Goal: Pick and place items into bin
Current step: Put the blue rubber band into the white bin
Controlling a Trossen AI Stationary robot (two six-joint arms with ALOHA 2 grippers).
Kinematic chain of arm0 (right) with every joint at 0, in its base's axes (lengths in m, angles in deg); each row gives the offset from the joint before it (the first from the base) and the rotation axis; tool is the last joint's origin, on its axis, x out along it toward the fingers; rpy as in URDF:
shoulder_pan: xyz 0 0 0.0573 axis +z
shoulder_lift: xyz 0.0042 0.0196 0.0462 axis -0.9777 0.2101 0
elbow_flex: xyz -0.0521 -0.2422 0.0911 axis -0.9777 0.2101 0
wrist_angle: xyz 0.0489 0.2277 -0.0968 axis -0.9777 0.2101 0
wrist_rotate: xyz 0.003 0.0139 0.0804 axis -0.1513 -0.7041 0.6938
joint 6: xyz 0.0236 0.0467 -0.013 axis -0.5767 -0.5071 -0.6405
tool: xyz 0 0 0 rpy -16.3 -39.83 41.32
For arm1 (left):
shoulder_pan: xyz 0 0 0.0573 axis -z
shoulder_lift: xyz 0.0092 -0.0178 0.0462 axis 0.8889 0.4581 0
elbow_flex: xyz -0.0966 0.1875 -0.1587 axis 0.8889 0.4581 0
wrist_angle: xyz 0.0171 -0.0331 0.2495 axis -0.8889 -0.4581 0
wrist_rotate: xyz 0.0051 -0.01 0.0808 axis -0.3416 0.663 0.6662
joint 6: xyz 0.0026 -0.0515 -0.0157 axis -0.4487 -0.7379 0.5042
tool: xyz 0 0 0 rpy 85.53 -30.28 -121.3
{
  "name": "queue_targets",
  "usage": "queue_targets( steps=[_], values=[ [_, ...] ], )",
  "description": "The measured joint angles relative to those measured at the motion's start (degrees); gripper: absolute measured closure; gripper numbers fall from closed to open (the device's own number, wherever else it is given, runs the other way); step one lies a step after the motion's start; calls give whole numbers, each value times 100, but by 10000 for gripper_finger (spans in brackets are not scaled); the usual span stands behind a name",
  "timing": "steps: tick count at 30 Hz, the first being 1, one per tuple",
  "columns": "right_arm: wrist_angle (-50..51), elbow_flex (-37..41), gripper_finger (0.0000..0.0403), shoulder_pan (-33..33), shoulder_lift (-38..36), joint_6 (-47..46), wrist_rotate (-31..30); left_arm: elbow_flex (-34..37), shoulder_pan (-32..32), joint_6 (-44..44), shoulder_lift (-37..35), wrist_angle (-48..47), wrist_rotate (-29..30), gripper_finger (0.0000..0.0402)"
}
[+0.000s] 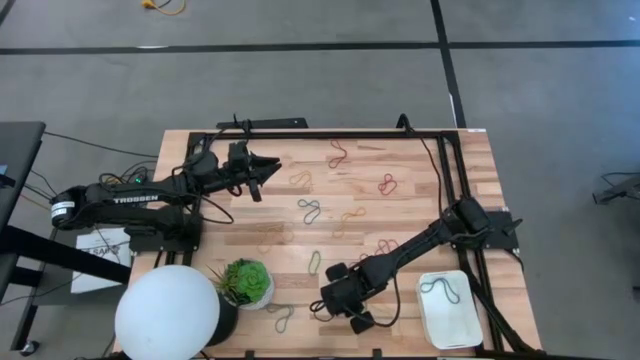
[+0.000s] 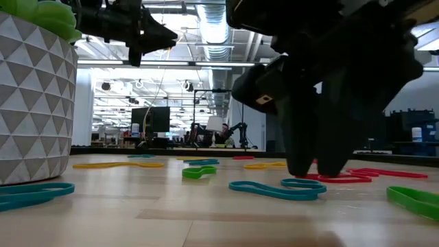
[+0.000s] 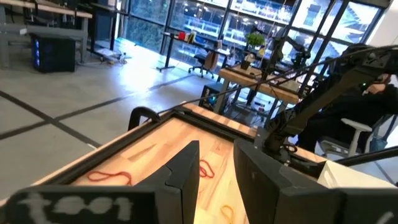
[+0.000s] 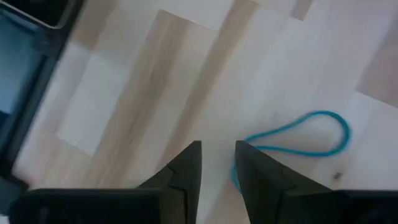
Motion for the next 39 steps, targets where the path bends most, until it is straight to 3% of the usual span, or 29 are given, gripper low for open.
queue_targets(
  steps=[14, 22, 27, 32, 39],
  values=[
    [404, 4, 312, 0, 76, -2, -546, 0, 191, -100, 0, 42, -17, 313],
    [309, -25, 314, 4, 252, -3, -555, 0, 205, -104, 0, 58, -14, 313],
    [277, -39, 335, 2, 424, 33, -499, 0, 205, -102, 0, 72, -11, 313],
    [245, -13, 392, -40, 317, 267, -424, 0, 205, -104, 0, 78, -9, 313],
    [1088, -62, 400, -33, -398, 298, -594, 2, 205, -104, 0, 80, -4, 313]
  ],
)
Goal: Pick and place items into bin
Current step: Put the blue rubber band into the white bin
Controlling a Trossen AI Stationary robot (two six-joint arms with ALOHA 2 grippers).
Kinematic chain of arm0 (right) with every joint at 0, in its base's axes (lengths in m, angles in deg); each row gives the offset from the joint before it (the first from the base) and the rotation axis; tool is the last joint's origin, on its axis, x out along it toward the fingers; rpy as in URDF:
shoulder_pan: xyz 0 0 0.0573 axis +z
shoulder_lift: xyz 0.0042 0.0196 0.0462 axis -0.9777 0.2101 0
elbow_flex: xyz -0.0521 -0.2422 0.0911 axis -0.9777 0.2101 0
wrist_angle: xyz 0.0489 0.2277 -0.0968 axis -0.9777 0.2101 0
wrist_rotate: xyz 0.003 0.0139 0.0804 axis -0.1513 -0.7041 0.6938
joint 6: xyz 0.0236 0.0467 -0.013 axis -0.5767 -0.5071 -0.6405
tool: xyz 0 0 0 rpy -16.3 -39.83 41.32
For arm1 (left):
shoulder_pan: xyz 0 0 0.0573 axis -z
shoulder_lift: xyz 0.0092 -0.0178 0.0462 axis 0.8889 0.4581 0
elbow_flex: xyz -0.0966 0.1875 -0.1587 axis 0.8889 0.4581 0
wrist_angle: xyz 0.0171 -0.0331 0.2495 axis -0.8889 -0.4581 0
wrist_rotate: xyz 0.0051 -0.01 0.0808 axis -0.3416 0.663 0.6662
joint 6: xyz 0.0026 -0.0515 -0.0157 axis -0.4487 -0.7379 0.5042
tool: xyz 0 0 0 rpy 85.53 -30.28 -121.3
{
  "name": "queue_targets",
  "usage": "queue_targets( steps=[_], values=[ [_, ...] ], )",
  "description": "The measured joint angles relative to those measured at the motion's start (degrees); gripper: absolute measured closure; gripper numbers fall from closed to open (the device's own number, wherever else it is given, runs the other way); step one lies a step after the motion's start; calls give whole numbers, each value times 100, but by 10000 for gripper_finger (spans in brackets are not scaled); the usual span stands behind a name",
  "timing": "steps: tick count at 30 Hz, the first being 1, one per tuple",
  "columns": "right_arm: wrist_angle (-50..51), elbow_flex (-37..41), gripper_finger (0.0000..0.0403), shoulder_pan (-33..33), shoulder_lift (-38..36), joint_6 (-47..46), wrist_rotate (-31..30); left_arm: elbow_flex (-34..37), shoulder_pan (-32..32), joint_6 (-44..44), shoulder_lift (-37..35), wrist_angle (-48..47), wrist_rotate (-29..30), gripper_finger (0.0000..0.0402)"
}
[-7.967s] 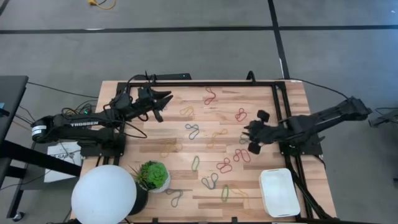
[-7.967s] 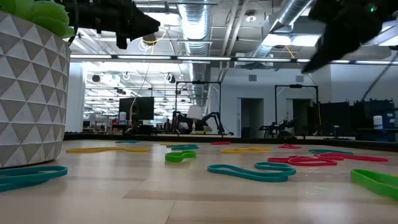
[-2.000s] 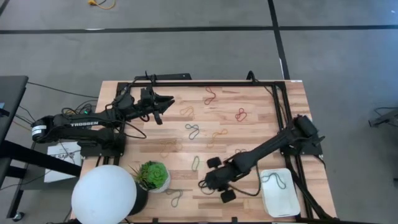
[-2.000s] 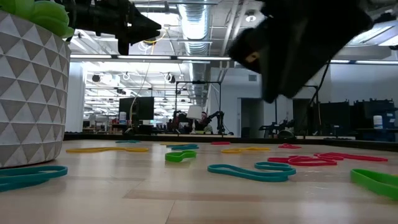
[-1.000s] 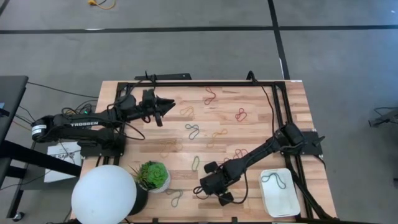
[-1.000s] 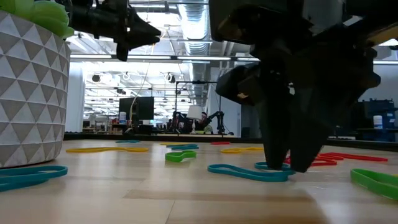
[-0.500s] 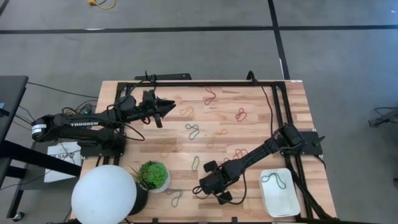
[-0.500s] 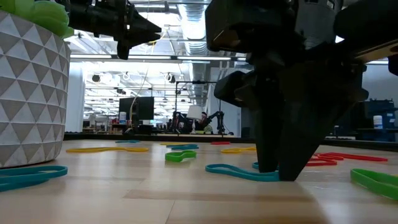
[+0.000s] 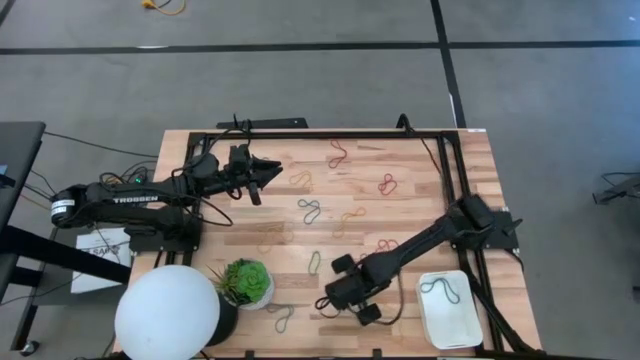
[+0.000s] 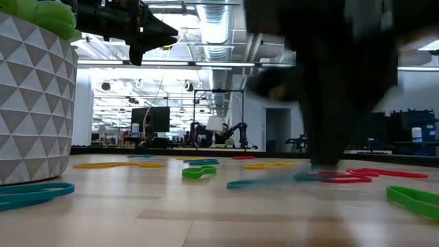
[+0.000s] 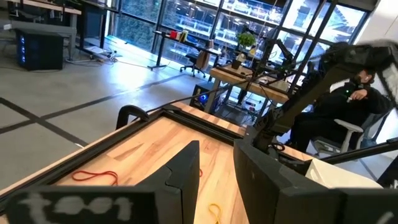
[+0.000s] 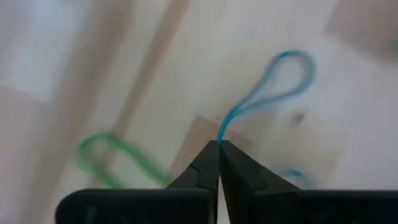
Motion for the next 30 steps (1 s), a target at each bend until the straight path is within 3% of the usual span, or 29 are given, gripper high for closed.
queue_targets(
  steps=[6, 14, 22, 30],
  values=[
    [1986, -430, 401, 46, -839, -1171, -760, 0, 0, 0, -2, -37, 0, 313],
    [4082, -448, 401, 574, -1933, -4138, -697, 0, 0, 0, -2, -42, -2, 313],
    [3913, 237, 402, 1774, -2851, -5975, -764, 0, 2, 0, -2, -50, -2, 313],
    [2942, 1627, 402, 3140, -3772, -7884, -2053, 0, 2, -24, -2, -50, -4, 313]
  ],
)
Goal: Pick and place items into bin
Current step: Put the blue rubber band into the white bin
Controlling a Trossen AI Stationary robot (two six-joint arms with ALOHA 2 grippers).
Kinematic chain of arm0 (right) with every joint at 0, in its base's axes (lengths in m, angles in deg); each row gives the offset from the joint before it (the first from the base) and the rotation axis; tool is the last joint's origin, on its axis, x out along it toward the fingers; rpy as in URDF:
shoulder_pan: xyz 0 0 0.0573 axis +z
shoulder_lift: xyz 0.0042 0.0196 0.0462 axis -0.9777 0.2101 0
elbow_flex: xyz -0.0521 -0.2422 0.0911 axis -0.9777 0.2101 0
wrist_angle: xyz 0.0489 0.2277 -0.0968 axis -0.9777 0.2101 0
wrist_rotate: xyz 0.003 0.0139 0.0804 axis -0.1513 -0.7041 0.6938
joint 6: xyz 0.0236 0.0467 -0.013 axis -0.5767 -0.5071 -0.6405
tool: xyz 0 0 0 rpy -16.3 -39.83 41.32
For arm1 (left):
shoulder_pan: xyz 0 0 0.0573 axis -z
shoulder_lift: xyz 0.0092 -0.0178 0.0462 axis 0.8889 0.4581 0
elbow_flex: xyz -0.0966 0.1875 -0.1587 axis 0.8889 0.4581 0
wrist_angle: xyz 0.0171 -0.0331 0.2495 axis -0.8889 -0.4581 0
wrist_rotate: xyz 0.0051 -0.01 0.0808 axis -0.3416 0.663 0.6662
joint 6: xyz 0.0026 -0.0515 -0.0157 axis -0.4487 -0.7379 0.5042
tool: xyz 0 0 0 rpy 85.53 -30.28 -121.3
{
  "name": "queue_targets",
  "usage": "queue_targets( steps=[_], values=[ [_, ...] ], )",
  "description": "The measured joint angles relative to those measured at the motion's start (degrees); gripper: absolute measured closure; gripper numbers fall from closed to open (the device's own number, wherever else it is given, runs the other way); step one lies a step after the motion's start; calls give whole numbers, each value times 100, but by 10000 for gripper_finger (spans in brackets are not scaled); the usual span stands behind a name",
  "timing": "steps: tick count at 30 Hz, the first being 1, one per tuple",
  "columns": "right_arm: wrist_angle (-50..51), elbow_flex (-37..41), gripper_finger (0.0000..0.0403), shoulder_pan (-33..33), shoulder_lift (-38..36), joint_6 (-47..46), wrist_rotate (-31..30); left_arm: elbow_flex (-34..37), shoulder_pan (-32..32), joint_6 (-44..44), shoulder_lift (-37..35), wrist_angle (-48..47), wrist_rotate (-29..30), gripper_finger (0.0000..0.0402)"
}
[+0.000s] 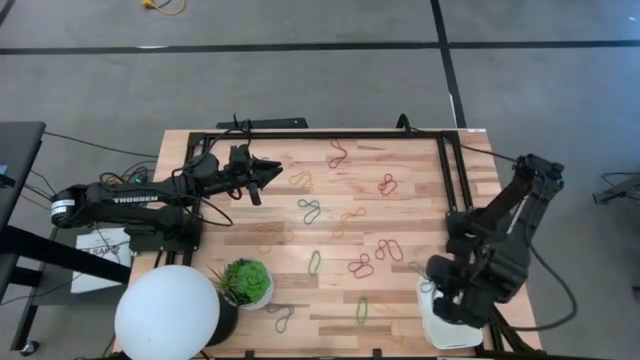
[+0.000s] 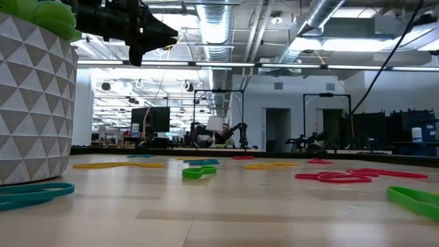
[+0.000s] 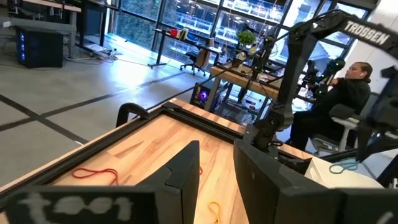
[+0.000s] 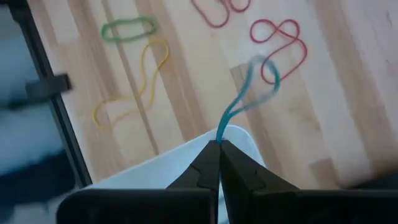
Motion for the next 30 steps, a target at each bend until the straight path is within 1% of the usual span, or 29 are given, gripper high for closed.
queue_targets(
  steps=[2, 3, 6, 9, 16, 18, 24, 26, 30],
  values=[
    [-455, 456, 403, 239, -121, -440, -72, 0, 0, 0, 0, 2, 1, 313],
    [-721, 670, 403, 341, -137, -498, -31, 0, 0, 0, 0, 2, 0, 313],
    [-1281, 1141, 403, 558, -86, -412, 273, 0, 0, -2, 0, 2, 0, 313],
    [-1408, 1392, 403, 713, 94, -384, 291, 0, 0, -3, 0, 2, 0, 313],
    [-1047, 1449, 398, 698, 488, -379, 469, 0, 0, -3, 0, 2, 0, 313],
    [-1058, 1449, 395, 675, 589, -380, 589, 0, 0, -4, 0, 2, 0, 313],
    [-1055, 1449, 388, 505, 854, -379, 679, 0, 0, -3, 0, 2, 2, 313],
    [-1055, 1449, 385, 399, 925, -371, 840, 0, 0, -3, 0, 2, 0, 313],
    [-1055, 1449, 379, 226, 1013, -177, 1467, 0, 0, -5, 0, 2, 0, 313]
  ],
)
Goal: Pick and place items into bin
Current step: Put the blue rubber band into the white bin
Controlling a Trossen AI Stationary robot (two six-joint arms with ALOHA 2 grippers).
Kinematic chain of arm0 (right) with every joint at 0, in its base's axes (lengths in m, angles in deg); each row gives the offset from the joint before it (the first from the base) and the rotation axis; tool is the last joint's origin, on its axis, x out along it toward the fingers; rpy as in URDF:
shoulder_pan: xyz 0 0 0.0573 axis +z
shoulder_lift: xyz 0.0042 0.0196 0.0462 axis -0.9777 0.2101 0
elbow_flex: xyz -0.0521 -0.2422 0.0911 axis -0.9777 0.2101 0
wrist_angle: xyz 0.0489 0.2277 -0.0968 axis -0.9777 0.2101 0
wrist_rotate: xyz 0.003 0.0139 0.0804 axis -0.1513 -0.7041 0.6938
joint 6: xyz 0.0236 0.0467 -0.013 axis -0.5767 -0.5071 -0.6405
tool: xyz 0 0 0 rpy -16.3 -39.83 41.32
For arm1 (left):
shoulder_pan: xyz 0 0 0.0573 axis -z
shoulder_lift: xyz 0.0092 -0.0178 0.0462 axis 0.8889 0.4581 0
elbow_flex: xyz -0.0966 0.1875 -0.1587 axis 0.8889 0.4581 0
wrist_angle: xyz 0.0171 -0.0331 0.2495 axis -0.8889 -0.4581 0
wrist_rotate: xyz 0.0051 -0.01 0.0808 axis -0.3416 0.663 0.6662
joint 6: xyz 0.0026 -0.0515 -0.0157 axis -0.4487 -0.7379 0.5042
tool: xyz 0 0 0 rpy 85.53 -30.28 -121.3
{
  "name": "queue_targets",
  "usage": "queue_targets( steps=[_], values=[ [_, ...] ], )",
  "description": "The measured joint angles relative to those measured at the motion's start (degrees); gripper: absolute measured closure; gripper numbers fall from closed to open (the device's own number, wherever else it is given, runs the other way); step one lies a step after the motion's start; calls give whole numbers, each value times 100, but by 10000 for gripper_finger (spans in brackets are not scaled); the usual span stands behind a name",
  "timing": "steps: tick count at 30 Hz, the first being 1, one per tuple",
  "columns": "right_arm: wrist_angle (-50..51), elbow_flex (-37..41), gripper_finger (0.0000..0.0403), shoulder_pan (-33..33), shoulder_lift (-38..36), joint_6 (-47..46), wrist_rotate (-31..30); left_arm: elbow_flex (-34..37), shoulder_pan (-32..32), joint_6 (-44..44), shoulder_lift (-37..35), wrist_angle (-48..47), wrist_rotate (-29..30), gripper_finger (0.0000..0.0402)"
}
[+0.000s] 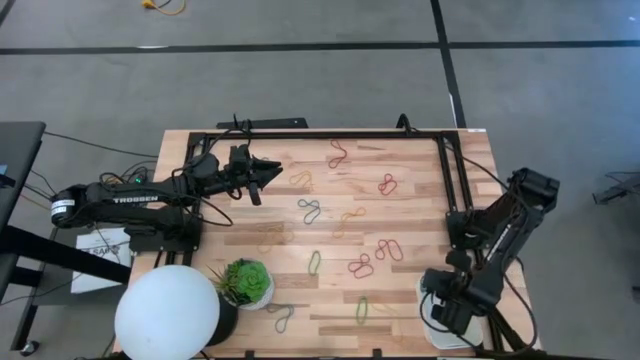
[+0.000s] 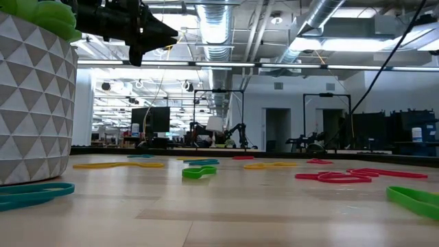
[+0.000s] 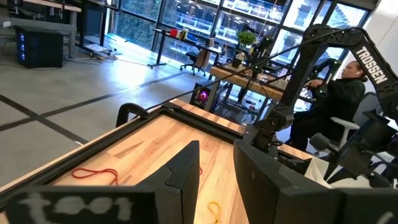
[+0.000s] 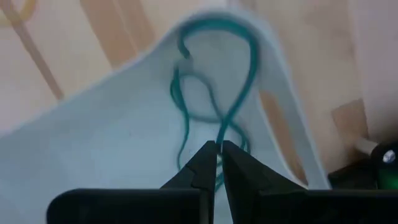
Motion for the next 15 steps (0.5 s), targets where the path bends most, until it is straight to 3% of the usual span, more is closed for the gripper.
queue_targets(
  steps=[9, 15],
  values=[
    [-63, -66, 385, -79, -134, -29, 436, 0, 2, 2, 0, 0, 1, 313],
    [-41, -743, 383, -566, -393, -85, 982, 0, 0, -18, 0, 0, 0, 313]
  ],
)
